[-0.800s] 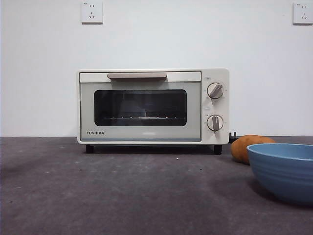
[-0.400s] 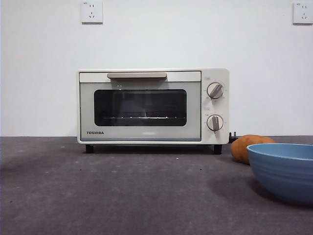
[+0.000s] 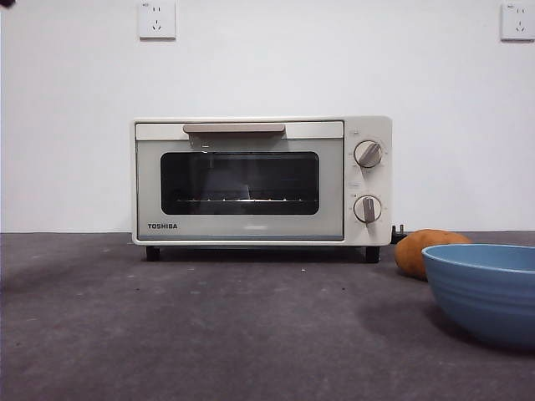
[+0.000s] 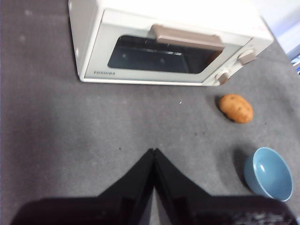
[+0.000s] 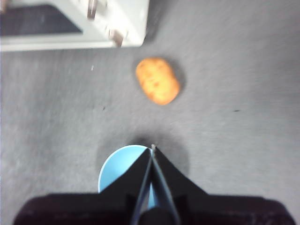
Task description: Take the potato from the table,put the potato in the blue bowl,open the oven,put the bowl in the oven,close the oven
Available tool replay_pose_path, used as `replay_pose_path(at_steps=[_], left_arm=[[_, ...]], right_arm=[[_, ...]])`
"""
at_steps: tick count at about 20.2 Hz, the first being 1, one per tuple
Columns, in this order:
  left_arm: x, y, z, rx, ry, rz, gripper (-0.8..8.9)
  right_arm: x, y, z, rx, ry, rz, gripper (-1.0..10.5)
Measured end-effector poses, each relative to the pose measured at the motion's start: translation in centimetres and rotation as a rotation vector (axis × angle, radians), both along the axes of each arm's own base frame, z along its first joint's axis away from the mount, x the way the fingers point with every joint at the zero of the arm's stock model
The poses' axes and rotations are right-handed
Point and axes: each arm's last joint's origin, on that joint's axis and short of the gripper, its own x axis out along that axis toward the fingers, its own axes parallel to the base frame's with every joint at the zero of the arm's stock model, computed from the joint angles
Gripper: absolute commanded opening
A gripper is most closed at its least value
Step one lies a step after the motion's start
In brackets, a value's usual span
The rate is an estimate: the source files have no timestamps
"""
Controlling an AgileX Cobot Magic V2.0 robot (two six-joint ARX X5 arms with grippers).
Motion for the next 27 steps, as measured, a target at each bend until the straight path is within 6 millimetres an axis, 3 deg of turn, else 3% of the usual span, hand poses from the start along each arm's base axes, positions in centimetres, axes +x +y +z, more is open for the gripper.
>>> replay_pose_path(at_steps=[3, 7, 13, 16, 19, 27], left_arm=[[1.2, 0.0, -0.9, 0.011, 0.056, -0.011, -0.05], [2.1, 0.1, -1.8, 0.033, 0.092, -0.035, -0.05], [2.8, 0.1, -2.3, 0.056, 0.101, -0.058, -0.05], [2.9, 0.1, -2.4, 0.071, 0.093, -0.074, -0.05], [2.9, 0.1, -2.4, 0.082, 0.086, -0.084, -0.05], [2.9, 0.1, -2.4, 0.089, 0.081, -0.090, -0.05]], right_arm=[[3.9, 0.0, -2.3, 0.026, 0.127, 0.032, 0.0], [7.0, 0.2, -3.9, 0.026, 0.176, 0.077, 0.3], [10.8, 4.0, -6.9, -0.091, 0.124, 0.269, 7.5], [12.2, 6.2, -8.9, -0.271, 0.121, 0.340, 7.7], [13.3, 7.9, -10.2, -0.410, 0.088, 0.375, 9.3], [15.4, 8.5, -14.1, -0.437, 0.162, 0.399, 9.4]])
